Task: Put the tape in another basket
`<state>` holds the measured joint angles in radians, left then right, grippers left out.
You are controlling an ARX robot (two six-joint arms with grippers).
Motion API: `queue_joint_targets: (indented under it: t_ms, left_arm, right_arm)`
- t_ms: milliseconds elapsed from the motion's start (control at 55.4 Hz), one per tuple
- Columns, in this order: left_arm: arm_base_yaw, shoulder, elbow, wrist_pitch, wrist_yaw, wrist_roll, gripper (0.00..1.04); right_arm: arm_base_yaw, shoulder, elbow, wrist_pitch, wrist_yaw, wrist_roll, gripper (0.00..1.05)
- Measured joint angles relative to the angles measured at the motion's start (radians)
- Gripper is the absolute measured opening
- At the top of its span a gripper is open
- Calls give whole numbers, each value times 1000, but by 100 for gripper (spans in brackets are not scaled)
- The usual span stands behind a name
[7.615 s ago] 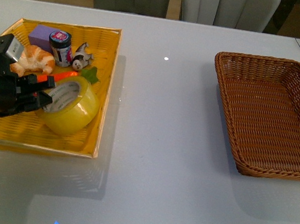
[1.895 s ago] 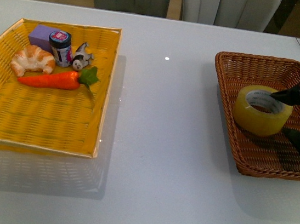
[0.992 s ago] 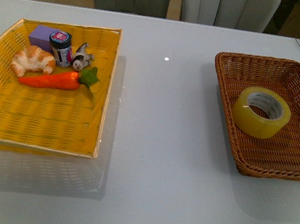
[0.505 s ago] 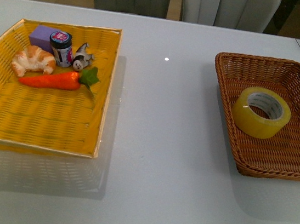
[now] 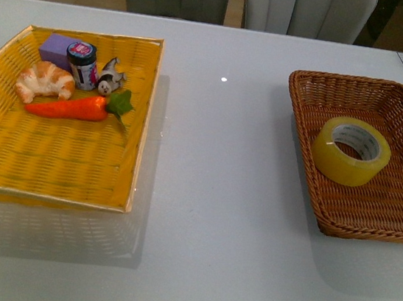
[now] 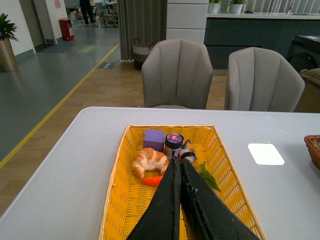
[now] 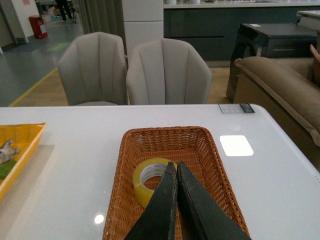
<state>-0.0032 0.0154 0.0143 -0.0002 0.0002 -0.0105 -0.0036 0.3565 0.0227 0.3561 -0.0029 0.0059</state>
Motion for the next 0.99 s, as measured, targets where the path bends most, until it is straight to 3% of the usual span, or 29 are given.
queue_joint_targets:
  t_ms: [577, 686, 938, 992]
  left_arm:
    - [0, 0, 0, 0, 0, 0, 2]
    - [0, 0, 0, 0, 0, 0, 2]
    - [0, 0, 0, 0, 0, 0, 2]
    - [0, 0, 0, 0, 0, 0, 4]
  right_arm:
    - [0, -186, 0, -185, 0, 0, 2]
    - [1, -322, 0, -344, 3, 0, 2]
    - [2, -349, 0, -354, 3, 0, 2]
    - [2, -350, 0, -354, 3, -1, 10]
